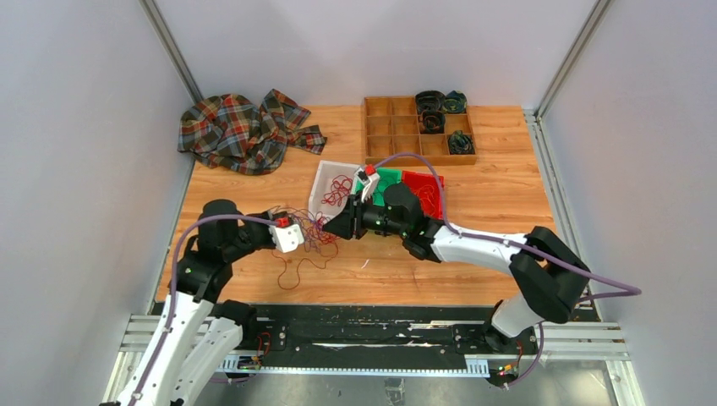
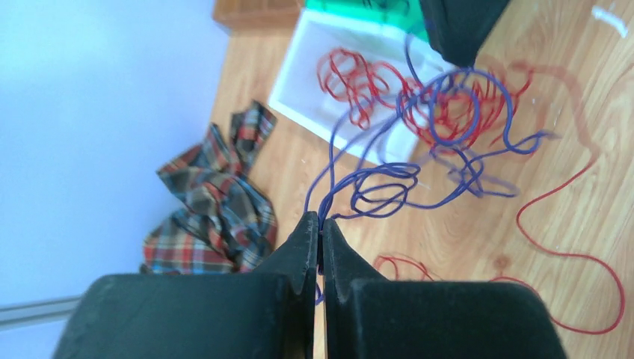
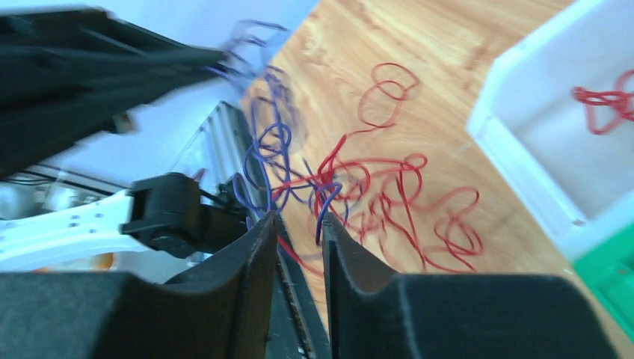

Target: Untangle the cables

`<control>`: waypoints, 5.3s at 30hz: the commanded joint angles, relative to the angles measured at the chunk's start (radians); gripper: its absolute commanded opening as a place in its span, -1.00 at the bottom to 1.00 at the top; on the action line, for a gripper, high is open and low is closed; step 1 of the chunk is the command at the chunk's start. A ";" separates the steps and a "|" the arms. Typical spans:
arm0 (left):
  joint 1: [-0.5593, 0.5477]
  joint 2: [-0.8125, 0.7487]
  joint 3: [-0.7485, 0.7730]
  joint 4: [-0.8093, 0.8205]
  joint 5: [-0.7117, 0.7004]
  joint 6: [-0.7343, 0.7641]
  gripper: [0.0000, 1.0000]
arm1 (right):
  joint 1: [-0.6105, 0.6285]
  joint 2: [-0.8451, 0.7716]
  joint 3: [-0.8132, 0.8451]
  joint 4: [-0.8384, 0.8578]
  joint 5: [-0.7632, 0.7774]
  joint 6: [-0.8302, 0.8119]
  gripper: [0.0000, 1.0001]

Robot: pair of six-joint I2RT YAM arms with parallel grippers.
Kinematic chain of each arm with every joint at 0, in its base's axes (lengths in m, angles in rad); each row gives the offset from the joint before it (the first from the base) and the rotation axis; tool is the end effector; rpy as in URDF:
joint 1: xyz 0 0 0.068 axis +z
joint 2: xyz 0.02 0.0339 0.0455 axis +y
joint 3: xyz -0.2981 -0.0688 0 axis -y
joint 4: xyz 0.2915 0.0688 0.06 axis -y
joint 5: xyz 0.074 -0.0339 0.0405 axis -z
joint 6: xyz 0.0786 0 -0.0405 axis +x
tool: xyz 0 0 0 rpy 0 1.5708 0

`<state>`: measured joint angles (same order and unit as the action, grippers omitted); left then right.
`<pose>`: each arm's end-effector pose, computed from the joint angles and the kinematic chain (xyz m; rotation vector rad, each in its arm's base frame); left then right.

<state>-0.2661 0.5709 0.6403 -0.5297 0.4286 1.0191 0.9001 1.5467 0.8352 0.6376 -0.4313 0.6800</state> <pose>0.1710 -0.0805 0.2900 1.3929 1.4171 0.0506 0.2339 0.3477 0.2559 -0.5767 1.7958 1.5044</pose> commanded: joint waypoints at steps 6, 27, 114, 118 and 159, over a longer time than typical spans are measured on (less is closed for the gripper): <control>-0.005 0.027 0.263 -0.226 0.167 -0.190 -0.99 | 0.035 -0.084 -0.044 -0.134 0.195 -0.170 0.01; -0.005 0.151 0.525 -0.291 0.170 -0.490 -0.99 | 0.221 -0.253 0.023 -0.042 0.463 -0.466 0.29; -0.005 0.378 1.030 -0.564 0.340 -0.622 -0.99 | 0.296 -0.119 0.364 -0.176 0.454 -0.548 -0.07; -0.005 0.379 1.042 -0.564 0.403 -0.645 -0.99 | 0.296 -0.113 0.383 -0.176 0.450 -0.564 -0.70; -0.005 0.318 0.641 -0.285 0.410 -0.729 -0.49 | 0.296 -0.227 0.317 -0.067 0.409 -0.395 -0.99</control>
<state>-0.2661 0.8761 1.2888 -0.8684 0.8047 0.3111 1.1824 1.3079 1.1156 0.5259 -0.0025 0.2592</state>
